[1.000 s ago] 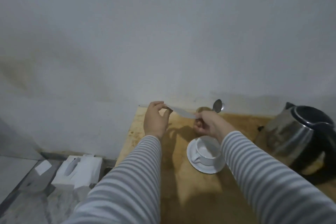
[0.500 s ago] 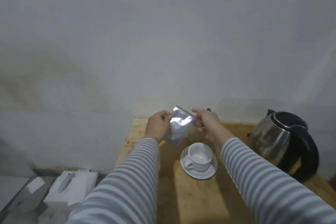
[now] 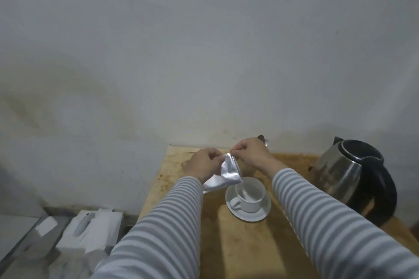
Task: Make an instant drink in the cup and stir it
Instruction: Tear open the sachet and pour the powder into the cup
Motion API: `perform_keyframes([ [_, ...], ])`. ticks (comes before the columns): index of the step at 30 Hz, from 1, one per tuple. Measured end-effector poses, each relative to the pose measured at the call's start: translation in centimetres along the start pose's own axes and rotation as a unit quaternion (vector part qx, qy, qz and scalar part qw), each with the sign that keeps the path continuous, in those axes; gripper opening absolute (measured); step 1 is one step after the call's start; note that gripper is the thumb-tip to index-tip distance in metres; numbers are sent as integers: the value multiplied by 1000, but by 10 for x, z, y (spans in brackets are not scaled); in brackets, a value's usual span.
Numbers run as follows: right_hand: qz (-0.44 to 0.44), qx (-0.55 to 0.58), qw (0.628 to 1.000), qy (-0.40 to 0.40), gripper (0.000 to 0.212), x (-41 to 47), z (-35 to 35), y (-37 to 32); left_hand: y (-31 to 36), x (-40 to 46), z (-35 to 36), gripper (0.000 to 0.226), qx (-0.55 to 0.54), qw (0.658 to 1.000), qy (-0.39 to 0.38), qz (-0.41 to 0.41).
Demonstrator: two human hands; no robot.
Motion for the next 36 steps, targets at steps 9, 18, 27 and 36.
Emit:
perform_keyframes([
  [9,-23,-16,1000,-9,25,4,8,-5,0,-3,-3,25,8,999,40,-20],
  [18,-73,-91,993,-2,25,4,21,-8,2,-2,-1,29,-45,994,53,-84],
  [27,-119,-109,986,42,22,-2,23,-2,2,6,6,28,-75,991,64,-93],
  [36,-99,-114,988,40,34,-10,11,23,23,9,20,31,-48,994,70,-73],
])
Point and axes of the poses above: each hand's wrist, its own x-axis towards the middle knuckle, its own z-axis out of the palm, y = z × x, the point moved 2 cm from there along x, towards the middle knuckle, and after that the axes turned 7 degrees about -x, right-handed, at the moved point
